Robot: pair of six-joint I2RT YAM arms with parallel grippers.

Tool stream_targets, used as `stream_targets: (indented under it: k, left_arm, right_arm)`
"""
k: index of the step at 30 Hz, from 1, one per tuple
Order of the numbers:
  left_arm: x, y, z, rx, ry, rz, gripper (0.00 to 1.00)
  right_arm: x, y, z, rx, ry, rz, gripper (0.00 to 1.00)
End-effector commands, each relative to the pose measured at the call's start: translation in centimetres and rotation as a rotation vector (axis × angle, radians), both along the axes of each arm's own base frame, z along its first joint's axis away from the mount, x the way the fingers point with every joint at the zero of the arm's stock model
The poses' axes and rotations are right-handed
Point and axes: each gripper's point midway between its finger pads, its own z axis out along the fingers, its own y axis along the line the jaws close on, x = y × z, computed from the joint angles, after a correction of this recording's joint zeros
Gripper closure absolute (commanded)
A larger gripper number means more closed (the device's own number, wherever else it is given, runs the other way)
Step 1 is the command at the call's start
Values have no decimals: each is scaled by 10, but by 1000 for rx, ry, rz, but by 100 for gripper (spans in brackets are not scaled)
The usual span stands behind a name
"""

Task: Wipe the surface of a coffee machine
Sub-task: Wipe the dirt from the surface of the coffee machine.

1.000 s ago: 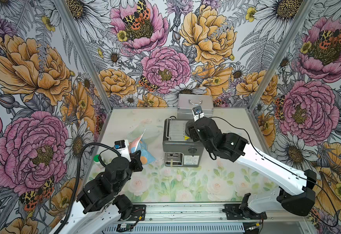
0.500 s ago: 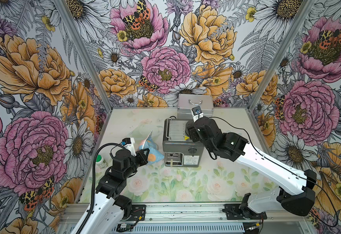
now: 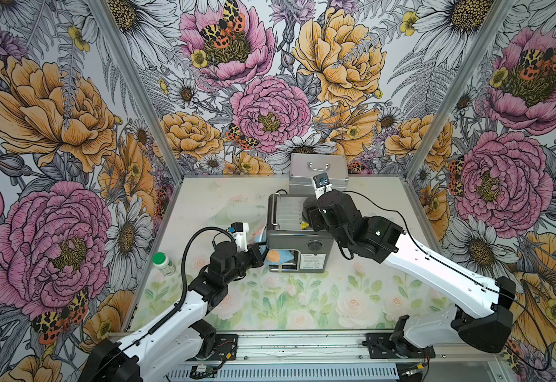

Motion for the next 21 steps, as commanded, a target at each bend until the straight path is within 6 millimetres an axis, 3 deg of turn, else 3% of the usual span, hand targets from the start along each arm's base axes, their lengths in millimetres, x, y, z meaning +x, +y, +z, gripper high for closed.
stream_targets:
  k: [1,6,10,13,15,21]
  left_arm:
    - [2,-9,24,-70,-114,-21,100]
    - [-5,-2,2,-15,-105,-5,100]
    - [-15,-16,-12,-7,-129,-68,100]
    - [-20,-26,-11,-33,-172,-116,100]
    - [-17,-21,-13,-38,-192,-95,100]
    - [-23,-29,-35,11,-199,-141,100]
  right_arm:
    - [-1,-4,-11,-2,29,-6,33]
    - [-3,-2,-26,-3,62,-1,34]
    - [-4,-5,-33,-6,72,-6,34]
    - [-4,-5,-33,-2,73,-9,35]
    - [-4,-6,-32,5,74,-11,35]
    - [-4,-4,-32,15,78,-6,35]
